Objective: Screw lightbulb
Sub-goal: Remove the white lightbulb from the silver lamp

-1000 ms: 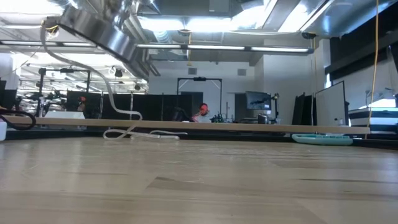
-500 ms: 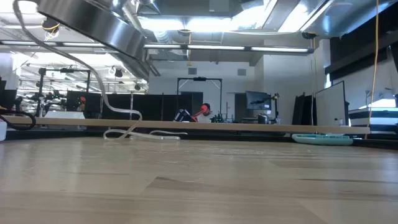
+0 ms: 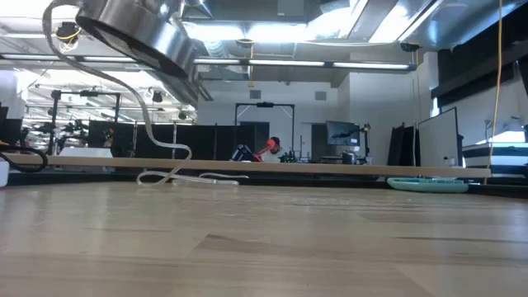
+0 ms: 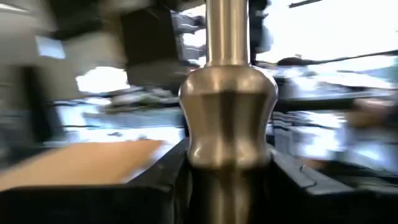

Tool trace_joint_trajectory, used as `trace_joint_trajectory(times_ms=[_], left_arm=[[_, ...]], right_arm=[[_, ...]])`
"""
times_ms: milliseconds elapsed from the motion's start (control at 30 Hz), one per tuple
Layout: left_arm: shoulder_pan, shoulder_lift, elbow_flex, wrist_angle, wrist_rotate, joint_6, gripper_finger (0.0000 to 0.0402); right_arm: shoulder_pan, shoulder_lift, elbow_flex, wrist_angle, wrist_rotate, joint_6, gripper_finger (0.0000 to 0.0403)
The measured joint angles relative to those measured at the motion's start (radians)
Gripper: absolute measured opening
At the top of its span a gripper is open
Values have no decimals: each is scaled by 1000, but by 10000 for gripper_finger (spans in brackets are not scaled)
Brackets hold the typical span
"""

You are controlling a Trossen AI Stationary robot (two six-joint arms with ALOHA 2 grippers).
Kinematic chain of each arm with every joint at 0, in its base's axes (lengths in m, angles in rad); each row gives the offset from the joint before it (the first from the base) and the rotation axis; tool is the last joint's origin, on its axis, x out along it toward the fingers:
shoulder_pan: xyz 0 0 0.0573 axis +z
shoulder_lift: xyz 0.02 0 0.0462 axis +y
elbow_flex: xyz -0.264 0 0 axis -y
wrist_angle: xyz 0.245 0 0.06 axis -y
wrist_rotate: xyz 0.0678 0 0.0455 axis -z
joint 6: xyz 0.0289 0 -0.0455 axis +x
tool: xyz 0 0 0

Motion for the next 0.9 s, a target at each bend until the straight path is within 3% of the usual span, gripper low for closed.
trace_joint_trajectory(times_ms=[167, 300, 467, 700, 900], left_arm=[[-17, -15, 5, 92, -380, 264, 128], [27, -10, 3, 132, -517, 433, 128], [90, 3, 3, 122, -534, 441, 128], [91, 25, 2, 117, -537, 461, 128], [92, 25, 2, 122, -539, 463, 128]], right_arm=[[1, -13, 0, -31, 373, -23, 387], [-2, 19, 1, 76, 572, -70, 386], [-28, 89, 0, 219, 551, -100, 372], [-71, 125, 0, 345, 567, -51, 340], [-79, 125, 0, 336, 560, -50, 252]])
